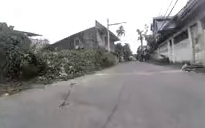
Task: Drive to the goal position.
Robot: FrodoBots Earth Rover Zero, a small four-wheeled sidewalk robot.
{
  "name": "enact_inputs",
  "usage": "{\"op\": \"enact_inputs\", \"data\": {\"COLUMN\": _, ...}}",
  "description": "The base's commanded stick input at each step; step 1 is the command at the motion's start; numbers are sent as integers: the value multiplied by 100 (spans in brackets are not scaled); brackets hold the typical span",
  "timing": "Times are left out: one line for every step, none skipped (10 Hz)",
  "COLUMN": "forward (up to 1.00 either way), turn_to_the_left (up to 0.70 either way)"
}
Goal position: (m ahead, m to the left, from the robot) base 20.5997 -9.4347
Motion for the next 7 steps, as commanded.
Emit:
{"op": "enact_inputs", "data": {"forward": 100, "turn_to_the_left": -15}}
{"op": "enact_inputs", "data": {"forward": 100, "turn_to_the_left": -15}}
{"op": "enact_inputs", "data": {"forward": 100, "turn_to_the_left": -15}}
{"op": "enact_inputs", "data": {"forward": 100, "turn_to_the_left": -15}}
{"op": "enact_inputs", "data": {"forward": 100, "turn_to_the_left": -15}}
{"op": "enact_inputs", "data": {"forward": 100, "turn_to_the_left": -15}}
{"op": "enact_inputs", "data": {"forward": 100, "turn_to_the_left": -15}}
